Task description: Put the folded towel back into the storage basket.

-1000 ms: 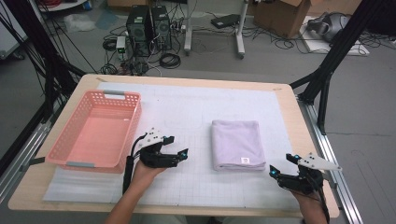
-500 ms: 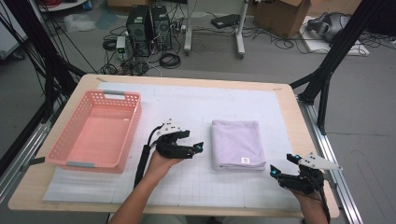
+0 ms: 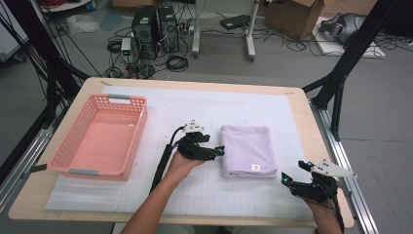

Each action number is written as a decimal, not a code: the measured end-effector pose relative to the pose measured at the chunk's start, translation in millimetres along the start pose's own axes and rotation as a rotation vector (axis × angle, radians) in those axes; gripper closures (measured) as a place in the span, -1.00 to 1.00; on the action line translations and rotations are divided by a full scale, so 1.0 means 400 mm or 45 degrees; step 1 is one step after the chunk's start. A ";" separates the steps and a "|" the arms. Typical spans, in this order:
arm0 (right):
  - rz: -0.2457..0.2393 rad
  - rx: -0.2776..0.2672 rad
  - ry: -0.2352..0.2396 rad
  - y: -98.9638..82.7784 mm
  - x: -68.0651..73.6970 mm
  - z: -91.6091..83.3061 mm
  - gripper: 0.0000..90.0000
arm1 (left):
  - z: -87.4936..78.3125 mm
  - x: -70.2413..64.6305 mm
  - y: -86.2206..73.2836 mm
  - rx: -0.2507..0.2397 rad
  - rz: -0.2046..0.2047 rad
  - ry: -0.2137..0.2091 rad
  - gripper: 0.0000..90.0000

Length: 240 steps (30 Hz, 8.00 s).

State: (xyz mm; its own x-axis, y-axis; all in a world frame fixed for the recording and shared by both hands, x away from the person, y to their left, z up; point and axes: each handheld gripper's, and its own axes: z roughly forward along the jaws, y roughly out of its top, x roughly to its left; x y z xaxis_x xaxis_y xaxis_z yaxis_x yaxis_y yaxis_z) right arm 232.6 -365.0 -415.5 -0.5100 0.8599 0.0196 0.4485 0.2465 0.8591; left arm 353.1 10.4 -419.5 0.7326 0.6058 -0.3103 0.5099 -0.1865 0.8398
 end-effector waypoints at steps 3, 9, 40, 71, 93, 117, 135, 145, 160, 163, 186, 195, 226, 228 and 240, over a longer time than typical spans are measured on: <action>0.000 0.000 -0.001 -0.001 -0.002 0.000 -0.58 | 0.021 -0.002 0.001 0.025 -0.014 0.010 -0.52; -0.005 0.006 0.003 -0.001 -0.001 0.004 -0.58 | 0.064 -0.008 0.001 0.072 -0.062 0.012 -0.52; 0.016 0.014 0.015 -0.005 -0.006 0.010 -0.58 | 0.150 -0.027 -0.027 0.180 -0.065 -0.023 0.01; 0.053 -0.009 0.028 -0.007 -0.010 0.009 -0.58 | 0.085 -0.051 -0.002 -0.117 0.104 -0.173 0.61; 0.054 -0.013 0.041 -0.002 -0.001 0.011 -0.58 | -0.065 -0.040 0.043 -0.318 0.249 -0.242 0.62; 0.045 -0.012 0.050 0.004 0.010 0.019 -0.58 | -0.205 -0.003 0.059 -0.441 0.296 -0.216 0.62; 0.047 -0.022 0.048 0.007 0.010 0.019 -0.58 | -0.302 0.031 0.072 -0.514 0.290 -0.206 0.62; 0.052 -0.020 0.049 0.008 0.012 0.021 -0.58 | -0.364 0.052 0.075 -0.541 0.284 -0.190 0.62; 0.045 -0.024 0.046 0.012 0.014 0.024 -0.58 | -0.484 0.100 0.090 -0.586 0.270 -0.134 0.61; 0.049 -0.023 0.044 0.012 0.014 0.024 -0.58 | -0.497 0.106 0.091 -0.592 0.263 -0.125 0.61; 0.041 -0.030 0.045 0.025 0.022 0.037 -0.58 | -0.633 0.163 0.092 -0.624 0.249 -0.051 0.61; 0.042 -0.028 0.045 0.029 0.024 0.040 -0.58 | -0.673 0.174 0.095 -0.638 0.252 -0.027 0.61; 0.026 -0.020 0.040 0.036 0.027 0.052 -0.58 | -0.794 0.231 0.071 -0.680 0.229 0.039 0.61; 0.029 -0.019 0.038 0.036 0.027 0.053 -0.58 | -0.804 0.238 0.070 -0.691 0.219 0.041 0.61; 0.029 -0.014 0.039 0.037 0.028 0.054 -0.58 | -0.848 0.273 0.055 -0.706 0.204 0.077 0.61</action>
State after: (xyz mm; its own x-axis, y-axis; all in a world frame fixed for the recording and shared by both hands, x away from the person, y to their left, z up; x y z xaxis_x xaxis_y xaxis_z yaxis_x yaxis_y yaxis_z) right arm 249.3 -342.2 -413.6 -0.5220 0.8512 0.0547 0.4521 0.2218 0.8640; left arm 291.1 334.9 -283.8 0.7459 0.6496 -0.1474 0.0701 0.1435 0.9872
